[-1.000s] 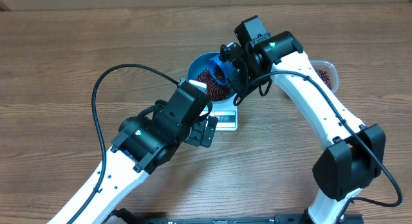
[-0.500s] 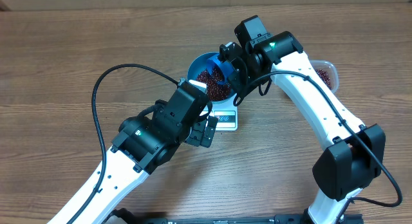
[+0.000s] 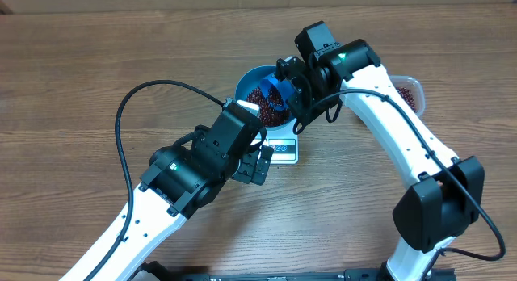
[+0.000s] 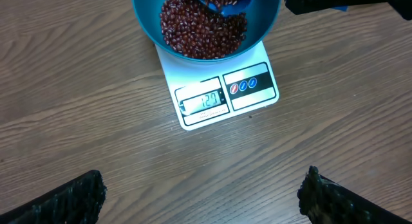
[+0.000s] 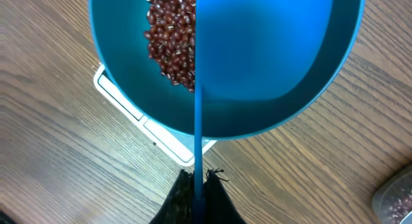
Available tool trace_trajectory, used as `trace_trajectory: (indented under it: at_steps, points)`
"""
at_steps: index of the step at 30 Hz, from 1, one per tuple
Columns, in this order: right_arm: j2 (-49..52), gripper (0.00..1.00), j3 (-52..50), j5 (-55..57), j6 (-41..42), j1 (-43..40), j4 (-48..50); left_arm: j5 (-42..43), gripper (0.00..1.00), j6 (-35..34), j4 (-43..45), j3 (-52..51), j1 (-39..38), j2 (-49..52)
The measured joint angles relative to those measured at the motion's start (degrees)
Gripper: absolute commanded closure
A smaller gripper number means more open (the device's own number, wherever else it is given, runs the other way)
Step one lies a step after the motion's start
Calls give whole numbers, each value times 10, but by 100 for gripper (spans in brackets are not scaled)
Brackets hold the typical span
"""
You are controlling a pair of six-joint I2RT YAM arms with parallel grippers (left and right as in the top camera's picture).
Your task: Scoop item into bowl and weigh 150g on scale
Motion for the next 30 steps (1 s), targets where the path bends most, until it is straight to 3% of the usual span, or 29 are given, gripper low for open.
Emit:
trace_trajectory:
  at_steps: [12, 30]
  points:
    - [-13, 96, 0, -68, 24, 0, 26, 0, 0, 0, 0, 0, 0, 0]
    - [-13, 96, 0, -42, 34, -9, 38, 0, 0, 0, 0, 0, 0, 0]
